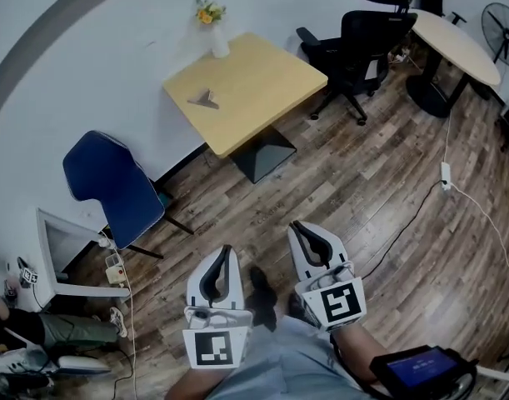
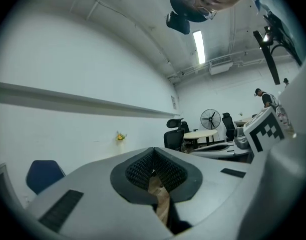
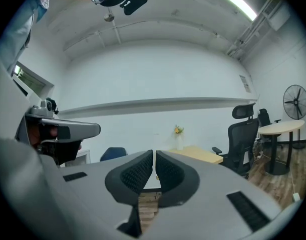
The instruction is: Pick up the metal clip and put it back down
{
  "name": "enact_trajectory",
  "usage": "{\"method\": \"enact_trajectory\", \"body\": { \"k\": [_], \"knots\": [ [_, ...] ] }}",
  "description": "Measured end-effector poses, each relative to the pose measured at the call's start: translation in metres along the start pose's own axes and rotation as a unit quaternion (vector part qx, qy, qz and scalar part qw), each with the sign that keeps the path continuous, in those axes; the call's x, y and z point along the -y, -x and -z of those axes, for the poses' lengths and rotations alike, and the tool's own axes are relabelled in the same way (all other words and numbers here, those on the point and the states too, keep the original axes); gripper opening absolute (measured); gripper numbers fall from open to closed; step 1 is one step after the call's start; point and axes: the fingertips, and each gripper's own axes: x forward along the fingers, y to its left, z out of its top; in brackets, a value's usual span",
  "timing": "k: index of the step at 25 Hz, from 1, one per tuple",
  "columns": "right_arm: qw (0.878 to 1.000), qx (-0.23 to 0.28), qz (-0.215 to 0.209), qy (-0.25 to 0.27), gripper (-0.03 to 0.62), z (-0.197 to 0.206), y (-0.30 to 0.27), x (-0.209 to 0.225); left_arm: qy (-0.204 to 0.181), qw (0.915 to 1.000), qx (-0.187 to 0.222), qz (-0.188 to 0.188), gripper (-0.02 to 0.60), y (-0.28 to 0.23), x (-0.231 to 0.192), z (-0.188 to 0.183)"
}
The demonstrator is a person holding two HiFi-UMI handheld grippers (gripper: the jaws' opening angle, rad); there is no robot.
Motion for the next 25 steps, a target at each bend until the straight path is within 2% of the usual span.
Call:
{"method": "enact_trajectory", "body": {
  "k": [2,6,16,20,25],
  "knots": [
    [1.0,0.001,-0.007,0.005,0.049,0.0,-0.024,0.002,0.006,0.9999,-0.003,-0.009,0.018,-0.017,-0.018,0.005],
    [0.999,-0.03,-0.02,0.006,0.049,0.016,-0.081,0.007,0.026,0.9993,-0.011,-0.025,0.018,-0.061,-0.059,0.022],
    [0.996,-0.07,-0.045,-0.001,0.049,0.038,-0.264,0.016,0.054,0.9971,-0.048,-0.025,0.018,-0.193,-0.178,0.061],
    [0.996,-0.072,-0.047,0.005,0.049,0.029,-0.315,0.014,0.058,0.9973,-0.033,-0.028,0.018,-0.227,-0.22,0.052],
    [0.998,-0.049,-0.044,0.026,0.049,-0.006,-0.361,0.014,0.055,0.998,-0.003,-0.031,0.018,-0.258,-0.262,0.025]
  ]
}}
